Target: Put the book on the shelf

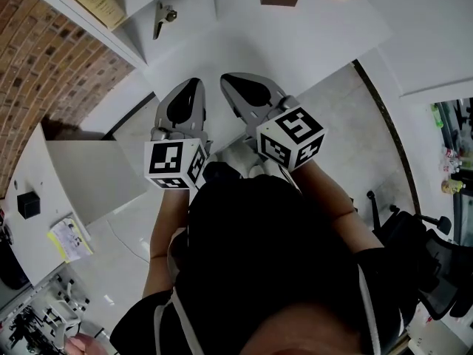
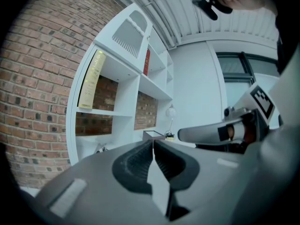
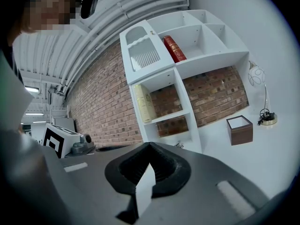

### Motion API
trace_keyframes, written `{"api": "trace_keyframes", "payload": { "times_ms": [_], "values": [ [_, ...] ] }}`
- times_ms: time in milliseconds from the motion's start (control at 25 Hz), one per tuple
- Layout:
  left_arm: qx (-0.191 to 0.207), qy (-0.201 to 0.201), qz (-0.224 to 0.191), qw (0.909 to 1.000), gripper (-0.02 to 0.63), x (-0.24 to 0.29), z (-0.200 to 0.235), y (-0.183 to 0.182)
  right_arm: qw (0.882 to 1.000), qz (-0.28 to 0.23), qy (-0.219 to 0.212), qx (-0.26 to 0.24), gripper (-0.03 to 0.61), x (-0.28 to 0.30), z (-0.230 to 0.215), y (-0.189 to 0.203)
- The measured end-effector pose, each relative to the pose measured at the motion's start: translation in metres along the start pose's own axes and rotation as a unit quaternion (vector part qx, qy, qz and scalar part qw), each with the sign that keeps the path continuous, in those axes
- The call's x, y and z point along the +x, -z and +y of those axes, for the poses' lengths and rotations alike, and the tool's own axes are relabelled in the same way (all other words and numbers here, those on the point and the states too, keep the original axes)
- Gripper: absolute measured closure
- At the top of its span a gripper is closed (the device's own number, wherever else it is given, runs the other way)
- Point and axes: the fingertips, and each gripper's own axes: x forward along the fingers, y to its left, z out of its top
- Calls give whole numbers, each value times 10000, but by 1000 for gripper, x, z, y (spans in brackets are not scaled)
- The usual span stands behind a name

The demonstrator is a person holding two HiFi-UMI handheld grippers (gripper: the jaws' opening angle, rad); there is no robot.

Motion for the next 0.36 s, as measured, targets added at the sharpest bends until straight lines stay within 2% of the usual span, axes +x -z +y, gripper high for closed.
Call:
{"api": "trace_keyframes", "payload": {
  "times_ms": [360],
  "values": [
    [28,-105,-29,9999,600,-17,1,-5,9999,32,-99,21,581,-2,13,-1]
  ]
}}
